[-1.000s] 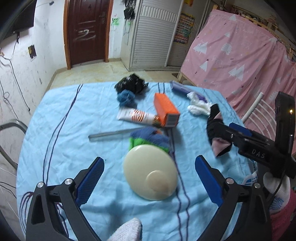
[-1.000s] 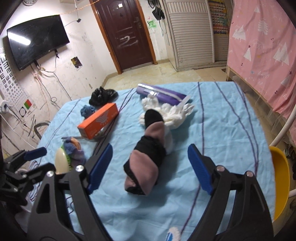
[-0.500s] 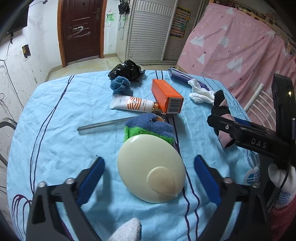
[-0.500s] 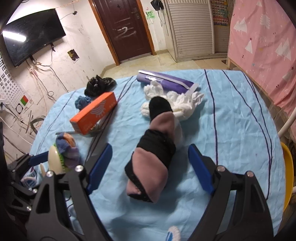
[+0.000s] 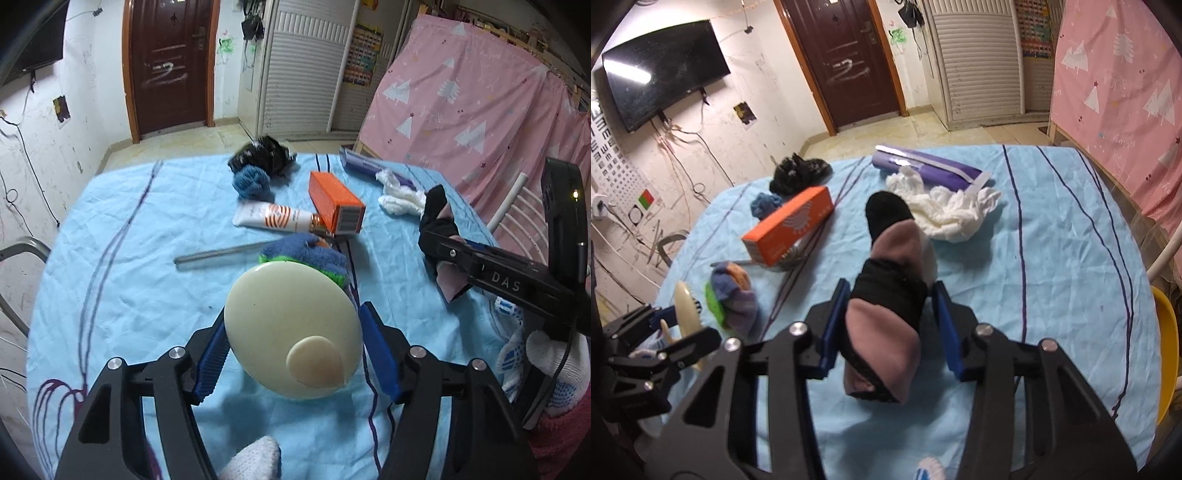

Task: Collect trash
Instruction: 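Carry the sock and lid to the yellow bin and open both tools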

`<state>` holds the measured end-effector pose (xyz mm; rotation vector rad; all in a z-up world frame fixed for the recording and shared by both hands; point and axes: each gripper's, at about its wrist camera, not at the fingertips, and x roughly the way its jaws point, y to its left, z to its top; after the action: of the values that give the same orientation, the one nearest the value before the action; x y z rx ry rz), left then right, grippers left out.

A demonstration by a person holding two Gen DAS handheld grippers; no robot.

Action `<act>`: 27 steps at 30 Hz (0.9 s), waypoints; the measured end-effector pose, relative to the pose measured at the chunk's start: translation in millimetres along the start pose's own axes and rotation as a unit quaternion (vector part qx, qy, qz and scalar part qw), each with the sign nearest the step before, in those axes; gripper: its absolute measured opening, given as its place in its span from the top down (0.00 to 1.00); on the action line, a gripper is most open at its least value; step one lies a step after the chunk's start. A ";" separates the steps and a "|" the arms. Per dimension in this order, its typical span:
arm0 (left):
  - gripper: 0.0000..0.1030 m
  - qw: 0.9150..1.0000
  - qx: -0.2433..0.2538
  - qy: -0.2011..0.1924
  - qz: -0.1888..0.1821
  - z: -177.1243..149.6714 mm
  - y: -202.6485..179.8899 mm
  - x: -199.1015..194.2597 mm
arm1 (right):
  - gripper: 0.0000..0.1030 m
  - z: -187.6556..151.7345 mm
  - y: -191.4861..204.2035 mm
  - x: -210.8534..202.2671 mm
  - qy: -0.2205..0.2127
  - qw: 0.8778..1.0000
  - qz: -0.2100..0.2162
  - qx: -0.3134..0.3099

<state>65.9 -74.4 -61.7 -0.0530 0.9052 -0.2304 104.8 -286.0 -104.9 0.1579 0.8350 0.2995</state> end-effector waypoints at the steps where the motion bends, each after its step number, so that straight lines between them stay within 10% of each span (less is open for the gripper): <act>1: 0.43 1.000 -0.001 -0.005 0.000 1.1 0.0 -4.5 | 0.58 0.2 -0.8 -3.9 -0.005 1.000 0.002 0.000; 27: 0.43 0.997 0.037 -0.067 -0.008 31.0 -68.4 -46.2 | 0.57 2.1 -92.1 -96.7 -0.119 0.990 -0.024 0.070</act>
<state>50.7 -132.4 2.9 -0.0069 0.7617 -0.2728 63.6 -404.4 -58.7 0.2991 0.6222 0.1724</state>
